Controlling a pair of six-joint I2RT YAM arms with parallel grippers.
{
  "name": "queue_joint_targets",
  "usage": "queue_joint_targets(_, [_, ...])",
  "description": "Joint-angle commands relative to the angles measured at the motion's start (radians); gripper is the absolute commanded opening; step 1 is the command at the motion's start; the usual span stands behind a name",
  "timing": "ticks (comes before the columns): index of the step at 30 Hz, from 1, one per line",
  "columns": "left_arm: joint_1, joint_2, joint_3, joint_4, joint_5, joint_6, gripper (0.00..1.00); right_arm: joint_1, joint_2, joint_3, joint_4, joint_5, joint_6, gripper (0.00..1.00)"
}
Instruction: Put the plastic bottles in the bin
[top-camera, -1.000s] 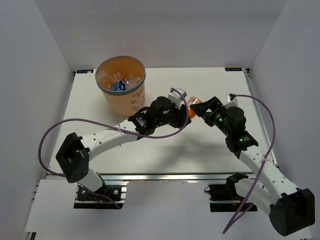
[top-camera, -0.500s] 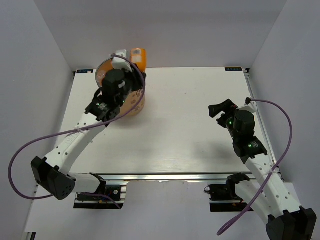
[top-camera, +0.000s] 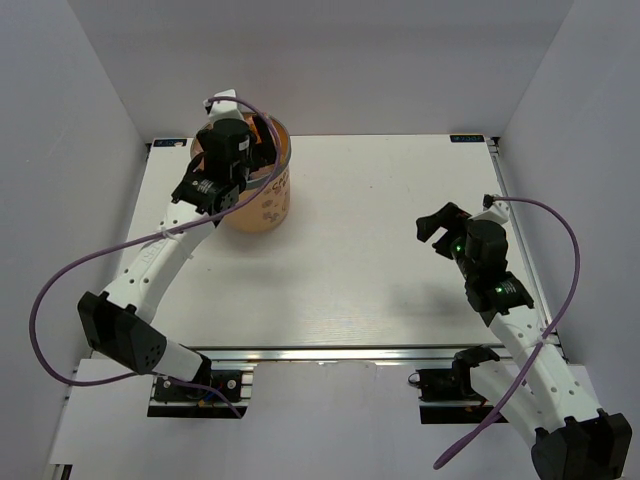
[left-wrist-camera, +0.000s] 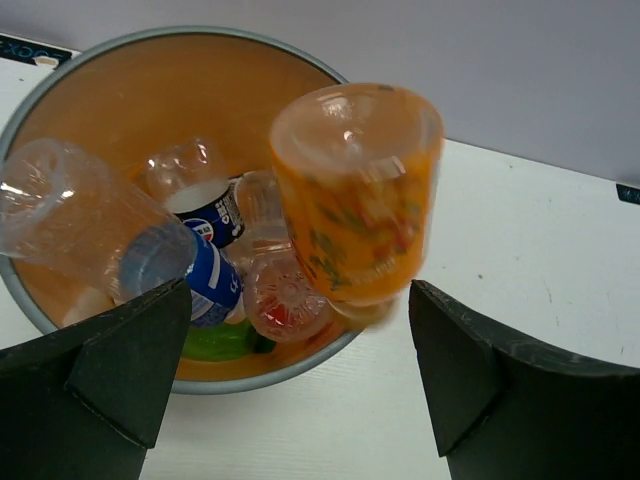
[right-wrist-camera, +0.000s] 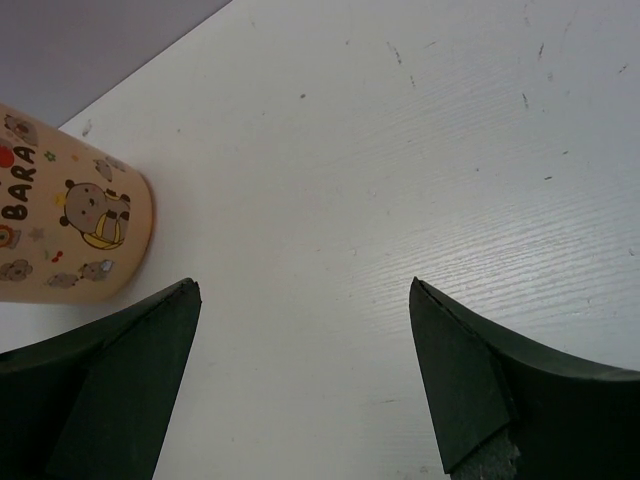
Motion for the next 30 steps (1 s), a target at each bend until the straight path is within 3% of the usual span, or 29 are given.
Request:
queue_joint_targets(1, [0.005,-0.05,0.068,-0.018,-0.049,-0.003,0.98,-0.007,-0.006,0.008,0.007,-0.014,-0.051,0.89])
queue_joint_targets(6, [0.064,-0.049,0.156,-0.095,-0.047,-0.005,0.98,-0.009,-0.018,0.01,-0.004,0.001,-0.065,0.89])
queue_joint_targets(13, [0.206,-0.09,0.127,-0.106,-0.011,-0.037,0.98,-0.01,-0.038,0.018,-0.038,0.045,-0.083,0.89])
queue_joint_targets(21, [0.447,-0.099,0.103,-0.139,0.091,-0.119,0.98,-0.01,-0.054,0.016,-0.032,0.041,-0.109,0.89])
queue_joint_targets(26, [0.579,-0.168,-0.079,-0.093,0.138,-0.192,0.98,-0.01,-0.07,0.016,-0.03,0.068,-0.134,0.89])
queue_joint_targets(30, [0.622,-0.213,-0.166,-0.052,0.167,-0.218,0.98,-0.009,-0.086,0.012,-0.028,0.085,-0.148,0.89])
